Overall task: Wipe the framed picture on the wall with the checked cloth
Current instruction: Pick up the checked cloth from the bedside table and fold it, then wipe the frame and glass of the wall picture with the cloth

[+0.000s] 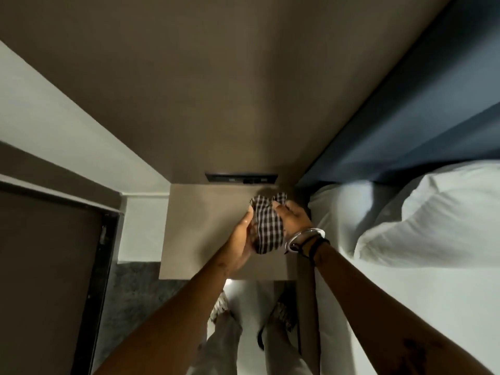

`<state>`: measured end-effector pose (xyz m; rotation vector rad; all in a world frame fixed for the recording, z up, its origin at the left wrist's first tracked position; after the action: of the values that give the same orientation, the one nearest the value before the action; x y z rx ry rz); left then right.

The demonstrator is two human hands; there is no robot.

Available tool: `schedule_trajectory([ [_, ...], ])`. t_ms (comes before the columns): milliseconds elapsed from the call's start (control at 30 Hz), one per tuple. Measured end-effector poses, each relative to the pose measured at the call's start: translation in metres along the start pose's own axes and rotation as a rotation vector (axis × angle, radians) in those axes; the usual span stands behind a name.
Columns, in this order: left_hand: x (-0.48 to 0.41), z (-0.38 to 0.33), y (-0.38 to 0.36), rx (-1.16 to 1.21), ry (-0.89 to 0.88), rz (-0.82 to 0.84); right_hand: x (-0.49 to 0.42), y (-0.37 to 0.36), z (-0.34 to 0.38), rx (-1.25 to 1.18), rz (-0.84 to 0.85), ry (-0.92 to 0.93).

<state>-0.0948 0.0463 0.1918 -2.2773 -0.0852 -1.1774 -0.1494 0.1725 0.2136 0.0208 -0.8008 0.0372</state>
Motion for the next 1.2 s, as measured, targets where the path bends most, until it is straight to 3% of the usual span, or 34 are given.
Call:
schedule_trajectory([
  [100,0.036,-0.026,-0.023,0.174,0.008,0.060,0.029,-0.009,0.033,0.033,-0.016,0.006],
  [233,0.075,-0.064,-0.046,0.292,0.027,0.145,0.063,-0.018,0.088,0.264,-0.019,0.173],
  [467,0.118,-0.111,-0.074,0.085,-0.059,0.174,0.112,-0.011,0.166,0.604,-0.171,0.289],
  [567,0.129,-0.128,-0.086,-0.006,-0.115,0.171,0.132,-0.006,0.184,0.624,-0.266,0.298],
  [667,0.139,-0.143,-0.097,-0.042,-0.153,0.188,0.148,-0.001,0.197,0.539,-0.316,0.261],
  [833,0.164,-0.168,-0.113,-0.177,-0.198,0.261,0.167,0.003,0.188,-0.086,0.111,-0.138],
  [967,0.180,-0.173,-0.126,-0.373,-0.197,0.289,0.174,0.009,0.183,-0.246,0.277,-0.068],
  [1100,0.189,-0.185,-0.133,-0.584,-0.242,0.245,0.184,0.015,0.191,-0.331,0.191,0.003],
  [1200,0.197,-0.201,-0.142,-0.977,-0.399,0.130,0.196,0.022,0.201,-0.462,0.155,0.069],
])
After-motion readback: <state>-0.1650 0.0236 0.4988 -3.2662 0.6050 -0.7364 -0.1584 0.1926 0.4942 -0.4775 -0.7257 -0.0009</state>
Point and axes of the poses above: each hand's wrist, its own x-axis away from the middle knuckle, its own y-axis out of the back of the hand, z = x × y, the point moved 3 cm from there along -x, towards the middle knuckle, and after that the axes turned 2 degrees about -y, right-handed, at the moved point
